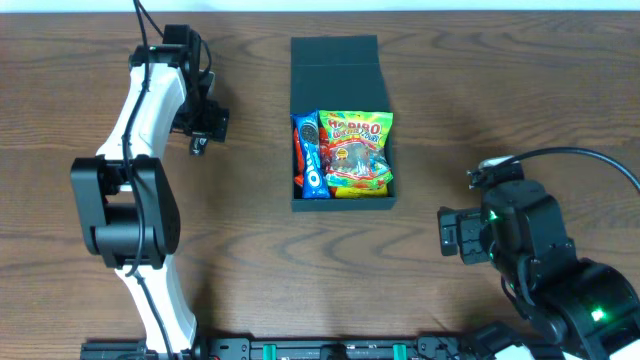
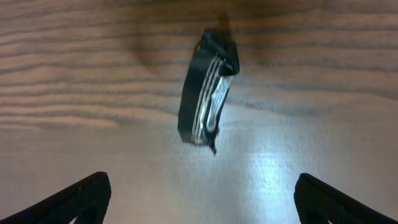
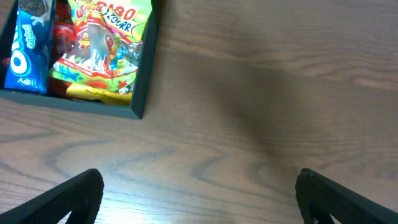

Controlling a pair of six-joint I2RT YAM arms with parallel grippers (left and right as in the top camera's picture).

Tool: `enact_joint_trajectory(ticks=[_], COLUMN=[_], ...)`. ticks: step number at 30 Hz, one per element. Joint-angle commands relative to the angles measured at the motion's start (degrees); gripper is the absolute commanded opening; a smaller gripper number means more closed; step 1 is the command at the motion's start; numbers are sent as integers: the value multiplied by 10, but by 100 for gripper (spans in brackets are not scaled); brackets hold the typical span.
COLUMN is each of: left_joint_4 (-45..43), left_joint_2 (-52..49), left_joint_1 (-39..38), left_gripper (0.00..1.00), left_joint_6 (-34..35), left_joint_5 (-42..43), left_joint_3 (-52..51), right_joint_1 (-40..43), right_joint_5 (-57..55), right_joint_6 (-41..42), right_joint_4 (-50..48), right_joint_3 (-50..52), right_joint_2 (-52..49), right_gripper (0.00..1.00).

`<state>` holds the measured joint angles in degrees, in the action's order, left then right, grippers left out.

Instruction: Pack container

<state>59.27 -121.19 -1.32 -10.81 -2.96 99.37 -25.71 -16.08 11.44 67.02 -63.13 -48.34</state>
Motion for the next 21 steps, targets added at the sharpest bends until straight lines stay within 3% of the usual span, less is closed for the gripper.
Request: enact_joint_trajectory(ticks=[1,9,21], left_joint_4=[-17,-90,-103], left_joint_2=[-26,-57,-85], left_joint_1=[2,6,15], left_gripper=[95,95,95], left_joint_6=[-8,14,19], left_joint_5=[5,14,25], left_joint_3=[13,13,13], right_joint_1=[10,10,10], right_joint_5=[0,0,0], right_joint_6=[-8,-8,-3], right_joint_4=[0,1,1], right_joint_3=[0,0,0], right_joint_2=[-10,-45,-57], right_gripper=[99,99,99])
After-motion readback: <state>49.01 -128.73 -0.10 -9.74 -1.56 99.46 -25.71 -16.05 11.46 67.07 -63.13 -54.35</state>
